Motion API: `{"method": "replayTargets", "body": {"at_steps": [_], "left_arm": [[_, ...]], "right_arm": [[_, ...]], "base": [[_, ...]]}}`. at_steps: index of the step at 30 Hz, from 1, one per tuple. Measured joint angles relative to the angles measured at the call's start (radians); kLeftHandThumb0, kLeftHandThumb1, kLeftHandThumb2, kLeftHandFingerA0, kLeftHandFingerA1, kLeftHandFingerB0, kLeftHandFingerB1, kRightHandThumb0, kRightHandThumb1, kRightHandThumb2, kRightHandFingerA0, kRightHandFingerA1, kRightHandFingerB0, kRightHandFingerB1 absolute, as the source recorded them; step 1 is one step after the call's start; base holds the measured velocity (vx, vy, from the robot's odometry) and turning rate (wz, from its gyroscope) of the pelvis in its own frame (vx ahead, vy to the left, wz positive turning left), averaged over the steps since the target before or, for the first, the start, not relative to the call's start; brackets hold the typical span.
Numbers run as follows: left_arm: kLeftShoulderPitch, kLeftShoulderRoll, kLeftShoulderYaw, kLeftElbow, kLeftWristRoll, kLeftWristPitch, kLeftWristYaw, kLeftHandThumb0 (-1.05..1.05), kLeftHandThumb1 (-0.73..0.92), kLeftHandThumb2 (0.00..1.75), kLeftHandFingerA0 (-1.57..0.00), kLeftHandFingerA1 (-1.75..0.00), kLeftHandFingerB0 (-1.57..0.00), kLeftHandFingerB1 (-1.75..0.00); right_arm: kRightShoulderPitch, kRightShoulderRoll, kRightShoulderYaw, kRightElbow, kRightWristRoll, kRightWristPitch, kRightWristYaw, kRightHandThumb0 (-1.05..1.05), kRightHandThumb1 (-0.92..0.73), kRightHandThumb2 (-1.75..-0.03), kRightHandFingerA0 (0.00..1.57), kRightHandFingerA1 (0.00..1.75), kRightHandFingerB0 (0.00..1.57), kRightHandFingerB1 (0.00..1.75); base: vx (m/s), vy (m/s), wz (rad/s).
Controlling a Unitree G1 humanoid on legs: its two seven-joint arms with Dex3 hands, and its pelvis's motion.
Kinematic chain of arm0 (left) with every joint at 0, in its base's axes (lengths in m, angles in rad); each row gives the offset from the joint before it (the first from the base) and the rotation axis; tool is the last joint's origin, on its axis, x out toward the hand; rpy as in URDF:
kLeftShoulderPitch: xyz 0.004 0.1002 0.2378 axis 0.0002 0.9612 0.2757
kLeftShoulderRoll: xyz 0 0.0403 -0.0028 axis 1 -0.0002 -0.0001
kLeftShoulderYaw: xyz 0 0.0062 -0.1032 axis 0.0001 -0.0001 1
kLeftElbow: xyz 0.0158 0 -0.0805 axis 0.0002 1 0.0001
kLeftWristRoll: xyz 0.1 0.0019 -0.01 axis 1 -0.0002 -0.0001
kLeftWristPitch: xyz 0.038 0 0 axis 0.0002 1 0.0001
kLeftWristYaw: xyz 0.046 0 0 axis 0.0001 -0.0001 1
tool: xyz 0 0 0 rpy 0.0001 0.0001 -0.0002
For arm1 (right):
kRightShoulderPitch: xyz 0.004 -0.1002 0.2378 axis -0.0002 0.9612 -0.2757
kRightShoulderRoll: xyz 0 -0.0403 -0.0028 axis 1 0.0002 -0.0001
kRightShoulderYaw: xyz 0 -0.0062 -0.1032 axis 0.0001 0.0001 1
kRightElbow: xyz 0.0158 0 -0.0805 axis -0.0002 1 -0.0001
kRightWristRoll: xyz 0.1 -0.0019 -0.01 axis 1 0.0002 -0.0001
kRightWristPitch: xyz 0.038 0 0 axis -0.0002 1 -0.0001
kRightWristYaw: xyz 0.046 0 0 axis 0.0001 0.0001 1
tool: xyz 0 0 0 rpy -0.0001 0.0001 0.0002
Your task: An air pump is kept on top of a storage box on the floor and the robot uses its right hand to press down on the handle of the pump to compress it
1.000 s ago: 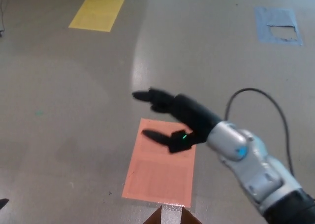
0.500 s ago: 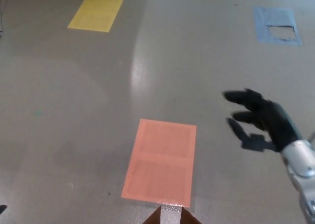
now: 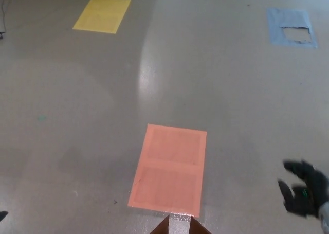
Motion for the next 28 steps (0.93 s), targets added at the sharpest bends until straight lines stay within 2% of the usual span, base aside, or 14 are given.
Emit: {"method": "replayTargets", "body": {"at_steps": [5, 9, 22, 23, 24, 28], "left_arm": [[-0.019, 0.003, 0.0, 0.0, 0.001, 0.0, 0.0, -0.62, 0.62, 0.6, -0.34, -0.5, -0.36, -0.34], [-0.024, 0.003, 0.0, 0.0, 0.001, 0.0, 0.0, -0.62, 0.63, 0.6, -0.33, -0.51, -0.35, -0.34], [-0.024, 0.004, -0.001, 0.0, 0.002, 0.0, 0.0, -0.61, 0.63, 0.6, -0.33, -0.51, -0.35, -0.34], [-0.024, 0.004, 0.0, 0.0, 0.002, 0.0, 0.0, -0.65, 0.51, 0.86, -0.31, -0.57, -0.28, -0.46], [-0.023, 0.004, 0.0, 0.0, 0.002, -0.001, 0.0, -0.62, 0.63, 0.6, -0.34, -0.51, -0.36, -0.34], [-0.021, 0.004, 0.0, 0.0, 0.002, -0.001, 0.0, -0.61, 0.63, 0.6, -0.34, -0.5, -0.36, -0.34]], "right_arm": [[-0.039, -0.05, 0.051, 0.122, -0.015, 0.051, -0.006, -0.75, -0.83, -1.07, 0.08, 0.24, 0.08, 0.25], [-0.055, -0.062, 0.079, 0.142, -0.023, 0.069, -0.01, -0.74, -0.83, -1.09, 0.08, 0.29, 0.08, 0.27], [-0.061, -0.065, 0.121, 0.153, -0.034, 0.077, -0.01, -0.74, -0.85, -1.1, 0.07, 0.25, 0.07, 0.23], [-0.061, -0.065, 0.123, 0.153, -0.034, 0.077, -0.01, -0.72, -0.84, -1.09, 0.07, 0.28, 0.07, 0.27], [-0.061, -0.065, 0.125, 0.153, -0.034, 0.077, -0.01, -0.73, -0.83, -1.09, 0.07, 0.29, 0.07, 0.27], [-0.061, -0.065, 0.129, 0.153, -0.034, 0.077, -0.01, -0.73, -0.83, -1.08, 0.07, 0.3, 0.07, 0.28]], "base": [[0.0, 0.0, 0.0], [0.0, 0.0, 0.0], [0.0, 0.0, 0.0], [0.0, 0.0, 0.0], [0.0, 0.0, 0.0], [0.0, 0.0, 0.0]]}}
